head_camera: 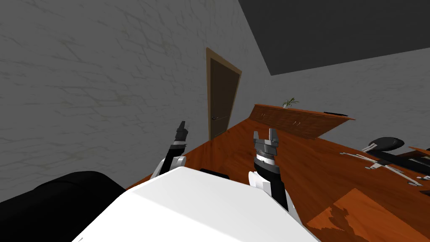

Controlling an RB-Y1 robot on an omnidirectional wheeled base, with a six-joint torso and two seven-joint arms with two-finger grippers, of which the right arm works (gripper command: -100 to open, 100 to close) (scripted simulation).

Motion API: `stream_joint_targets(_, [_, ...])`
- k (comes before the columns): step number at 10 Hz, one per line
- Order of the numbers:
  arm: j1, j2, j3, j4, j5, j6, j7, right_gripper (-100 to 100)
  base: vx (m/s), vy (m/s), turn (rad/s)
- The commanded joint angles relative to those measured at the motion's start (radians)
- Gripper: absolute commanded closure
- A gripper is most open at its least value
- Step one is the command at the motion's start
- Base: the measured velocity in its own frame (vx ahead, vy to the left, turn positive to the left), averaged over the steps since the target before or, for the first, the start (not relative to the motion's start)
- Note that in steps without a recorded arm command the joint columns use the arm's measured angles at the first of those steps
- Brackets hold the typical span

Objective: Pull the door open

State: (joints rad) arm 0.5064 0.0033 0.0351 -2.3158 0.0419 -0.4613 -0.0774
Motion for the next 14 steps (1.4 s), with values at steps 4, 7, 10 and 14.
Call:
stream_joint_targets(4, [-0.055, -0.027, -0.004, 0.123, -0.003, -0.017, -0.004, -100, 0.087, -0.025, 0.142])
stream_joint_targets(7, [-0.087, -0.041, -0.007, 0.194, -0.005, -0.027, -0.007, -100, 0.076, -0.017, 0.114])
stream_joint_targets(10, [-0.113, -0.051, -0.009, 0.25, -0.006, -0.035, -0.009, -100, 0.062, -0.02, 0.077])
stream_joint_targets(14, [-0.169, -0.073, -0.014, 0.373, -0.009, -0.053, -0.014, -100, 0.083, -0.034, 0.164])
